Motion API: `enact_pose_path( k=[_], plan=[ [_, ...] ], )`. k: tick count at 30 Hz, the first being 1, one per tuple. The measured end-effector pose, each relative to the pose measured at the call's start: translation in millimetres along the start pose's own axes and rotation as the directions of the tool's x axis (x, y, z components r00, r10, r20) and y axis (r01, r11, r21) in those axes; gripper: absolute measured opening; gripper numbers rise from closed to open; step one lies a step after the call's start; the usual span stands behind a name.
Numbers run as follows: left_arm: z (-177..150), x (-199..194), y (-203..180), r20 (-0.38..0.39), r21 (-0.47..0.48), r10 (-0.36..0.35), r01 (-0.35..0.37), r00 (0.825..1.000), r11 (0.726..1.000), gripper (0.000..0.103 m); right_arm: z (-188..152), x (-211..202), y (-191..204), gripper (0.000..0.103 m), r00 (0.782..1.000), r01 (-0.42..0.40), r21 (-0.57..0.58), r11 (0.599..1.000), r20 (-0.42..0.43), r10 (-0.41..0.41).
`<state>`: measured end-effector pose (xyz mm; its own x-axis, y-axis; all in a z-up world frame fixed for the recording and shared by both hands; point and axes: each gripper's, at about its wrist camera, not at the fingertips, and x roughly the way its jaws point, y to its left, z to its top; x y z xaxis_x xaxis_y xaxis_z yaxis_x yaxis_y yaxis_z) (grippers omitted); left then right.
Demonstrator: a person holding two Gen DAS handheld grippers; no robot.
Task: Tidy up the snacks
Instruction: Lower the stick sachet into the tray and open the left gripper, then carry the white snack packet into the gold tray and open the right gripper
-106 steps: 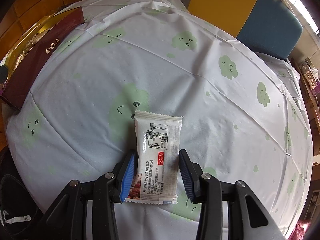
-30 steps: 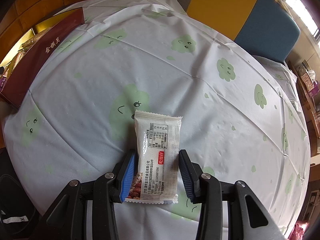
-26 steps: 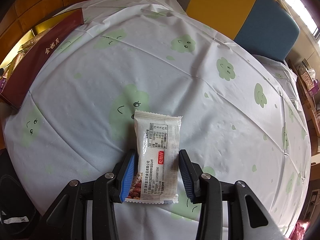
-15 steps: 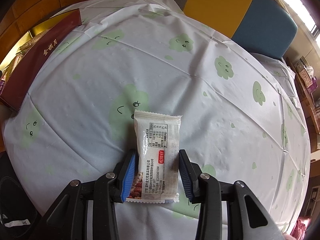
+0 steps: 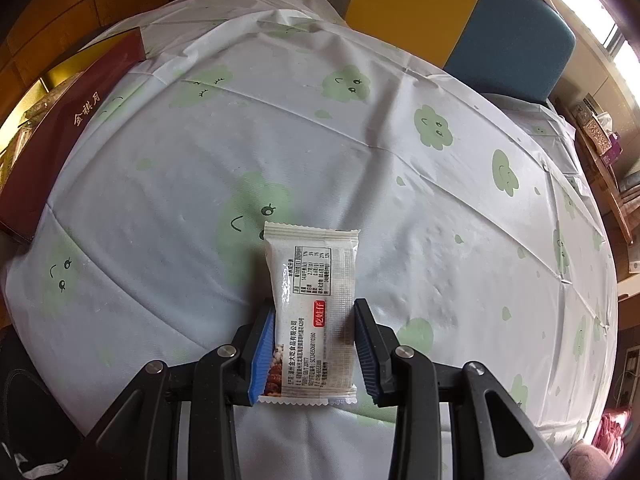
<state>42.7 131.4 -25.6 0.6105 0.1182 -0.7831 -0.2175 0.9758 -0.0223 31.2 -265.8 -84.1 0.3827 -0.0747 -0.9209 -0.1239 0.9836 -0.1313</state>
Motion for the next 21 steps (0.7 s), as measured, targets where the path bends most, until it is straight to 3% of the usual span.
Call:
enact_pose_path(
  k=[5,12,16,21],
  plan=[
    [2,-7,8,0.002,-0.024,-0.002,0.002,1.0,1.0,0.031,7,0,-3,0.036,1.0,-0.006,0.042,0.999,-0.006,0.006],
    [2,-15,21,0.012,-0.031,0.027,-0.027,1.0,0.999,0.031,27,-20,9,0.036,0.99,-0.132,0.072,0.989,0.065,0.127],
    [-1,-18,29,0.008,-0.035,0.038,-0.037,0.999,0.999,0.031,50,-45,43,0.036,0.968,-0.212,0.001,0.977,0.135,0.21],
    [-6,-19,32,-0.002,-0.013,0.019,-0.019,1.0,1.0,0.029,71,-77,108,0.036,0.922,-0.325,-0.161,0.932,0.166,0.35]
  ],
)
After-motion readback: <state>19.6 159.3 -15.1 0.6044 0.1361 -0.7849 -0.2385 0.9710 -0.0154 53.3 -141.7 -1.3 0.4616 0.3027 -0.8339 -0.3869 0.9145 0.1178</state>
